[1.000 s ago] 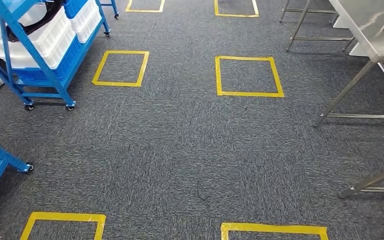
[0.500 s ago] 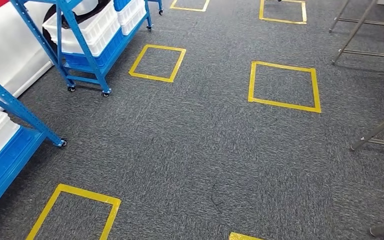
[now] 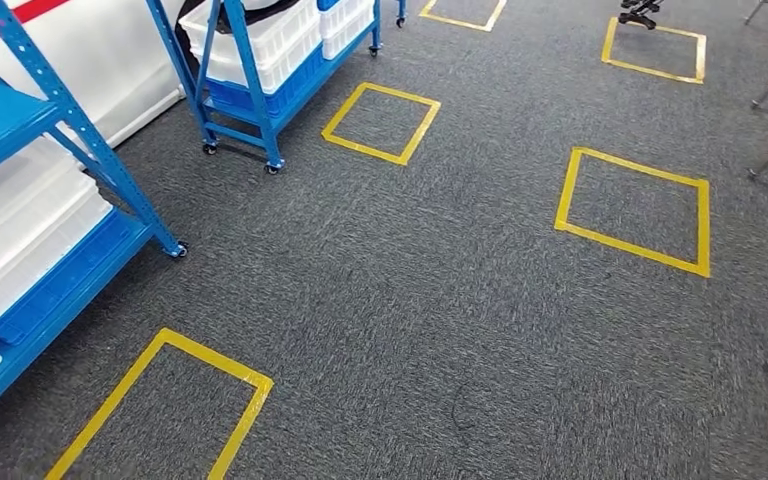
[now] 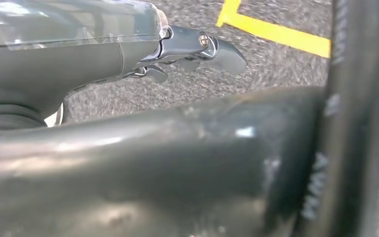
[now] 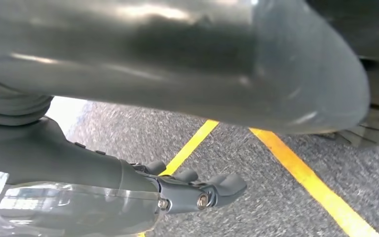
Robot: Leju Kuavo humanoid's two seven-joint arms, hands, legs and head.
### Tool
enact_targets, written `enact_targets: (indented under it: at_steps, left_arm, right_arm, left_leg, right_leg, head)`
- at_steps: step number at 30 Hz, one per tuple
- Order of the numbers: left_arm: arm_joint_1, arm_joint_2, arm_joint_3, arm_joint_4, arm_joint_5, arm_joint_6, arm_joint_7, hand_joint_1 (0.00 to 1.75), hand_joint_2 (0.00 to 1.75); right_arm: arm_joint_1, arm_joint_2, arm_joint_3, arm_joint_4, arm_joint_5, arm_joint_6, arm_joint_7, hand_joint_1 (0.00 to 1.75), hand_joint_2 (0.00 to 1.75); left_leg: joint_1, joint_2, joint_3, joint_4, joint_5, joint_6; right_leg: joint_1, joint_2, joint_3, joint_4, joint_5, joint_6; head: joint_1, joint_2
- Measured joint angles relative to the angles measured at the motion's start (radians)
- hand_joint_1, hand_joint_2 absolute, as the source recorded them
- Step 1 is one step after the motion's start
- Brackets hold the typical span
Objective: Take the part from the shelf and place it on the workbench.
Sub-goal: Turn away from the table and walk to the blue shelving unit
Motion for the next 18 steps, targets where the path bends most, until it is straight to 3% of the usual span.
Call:
enact_targets:
  at_steps: [2, 4, 6, 8, 10, 12, 14, 15, 16, 17, 18]
  left_arm:
    - [0.001, 0.0, 0.001, 0.0, 0.001, 0.0, 0.001, 0.0, 0.0]
    - [0.001, 0.0, 0.003, 0.0, 0.001, 0.001, 0.002, 0.0, 0.0]
    - [0.001, 0.0, 0.004, 0.0, 0.002, 0.003, 0.002, 0.0, 0.0]
    - [0.004, 0.0, 0.005, 0.0, 0.002, 0.005, 0.002, 0.0, 0.0]
    - [0.006, 0.0, 0.006, 0.0, 0.002, 0.007, 0.002, 0.0, 0.0]
    - [0.002, 0.0, 0.006, 0.0, 0.002, 0.009, 0.002, 0.0, 0.0]
    - [0.0, 0.0, 0.006, 0.0, 0.001, 0.011, 0.002, 0.0, 0.0]
    - [0.001, 0.0, 0.006, 0.0, 0.001, 0.011, 0.002, 0.0, 0.0]
    - [0.003, 0.0, 0.006, 0.0, 0.001, 0.011, 0.002, 0.0, 0.0]
    - [0.005, 0.0, 0.006, 0.0, 0.0, 0.011, 0.002, 0.0, 0.0]
    - [0.006, 0.0, 0.006, 0.0, 0.0, 0.012, 0.002, 0.0, 0.0]
  right_arm:
    - [0.001, -0.001, -0.002, 0.0, 0.0, 0.0, 0.0, 0.0, 0.0]
    - [0.001, -0.001, -0.003, 0.0, 0.0, 0.0, 0.001, 0.0, 0.0]
    - [0.001, -0.002, -0.003, 0.0, 0.001, 0.0, 0.002, 0.0, 0.0]
    - [-0.001, -0.002, -0.004, 0.0, 0.002, 0.0, 0.006, 0.0, 0.0]
    - [0.0, -0.002, -0.004, 0.0, 0.004, 0.0, 0.009, 0.0, 0.0]
    - [0.003, -0.003, -0.005, 0.001, 0.004, 0.0, 0.01, 0.0, 0.0]
    - [0.004, -0.003, -0.006, 0.001, 0.004, 0.0, 0.01, 0.0, 0.0]
    - [0.004, -0.003, -0.007, 0.001, 0.004, 0.0, 0.01, 0.0, 0.0]
    - [0.004, -0.003, -0.008, 0.001, 0.004, 0.0, 0.01, 0.0, 0.0]
    - [0.004, -0.003, -0.008, 0.001, 0.004, 0.0, 0.01, 0.0, 0.0]
    - [0.003, -0.003, -0.009, 0.001, 0.004, 0.0, 0.011, 0.0, 0.0]
  left_leg:
    - [0.002, -0.031, 0.004, 0.005, -0.003, -0.005]
    - [0.002, -0.058, -0.002, 0.015, -0.009, -0.016]
    - [0.003, -0.08, -0.014, 0.022, -0.01, -0.03]
    - [0.007, -0.091, -0.02, 0.023, -0.01, -0.042]
    - [0.008, -0.047, -0.039, 0.064, -0.036, -0.05]
    - [0.007, 0.012, -0.094, 0.181, -0.098, -0.055]
    - [0.009, 0.029, -0.152, 0.297, -0.144, -0.06]
    - [0.009, 0.033, -0.16, 0.315, -0.142, -0.061]
    - [0.01, 0.037, -0.15, 0.297, -0.124, -0.062]
    - [0.009, 0.047, -0.122, 0.245, -0.092, -0.06]
    - [0.008, 0.074, -0.083, 0.174, -0.058, -0.057]
  right_leg:
    - [-0.006, 0.017, 0.033, -0.098, 0.081, 0.001]
    - [-0.013, 0.067, 0.073, -0.212, 0.138, 0.001]
    - [-0.011, 0.09, 0.082, -0.248, 0.146, -0.003]
    - [-0.009, 0.064, 0.084, -0.253, 0.15, -0.015]
    - [-0.008, 0.038, 0.09, -0.262, 0.153, -0.031]
    - [-0.003, 0.007, 0.093, -0.266, 0.152, -0.042]
    - [0.002, -0.025, 0.093, -0.266, 0.148, -0.046]
    - [0.003, -0.04, 0.094, -0.265, 0.146, -0.046]
    - [0.003, -0.053, 0.096, -0.265, 0.144, -0.045]
    - [0.004, -0.066, 0.1, -0.265, 0.141, -0.043]
    - [0.005, -0.078, 0.105, -0.264, 0.137, -0.04]
  head:
    - [0.0, 0.0]
    - [0.0, 0.0]
    - [0.0, 0.0]
    - [0.0, 0.0]
    - [-0.001, 0.0]
    - [-0.001, 0.0]
    - [-0.001, 0.0]
    - [-0.001, 0.0]
    - [-0.001, 0.0]
    - [-0.001, 0.0]
    - [-0.001, 0.0]
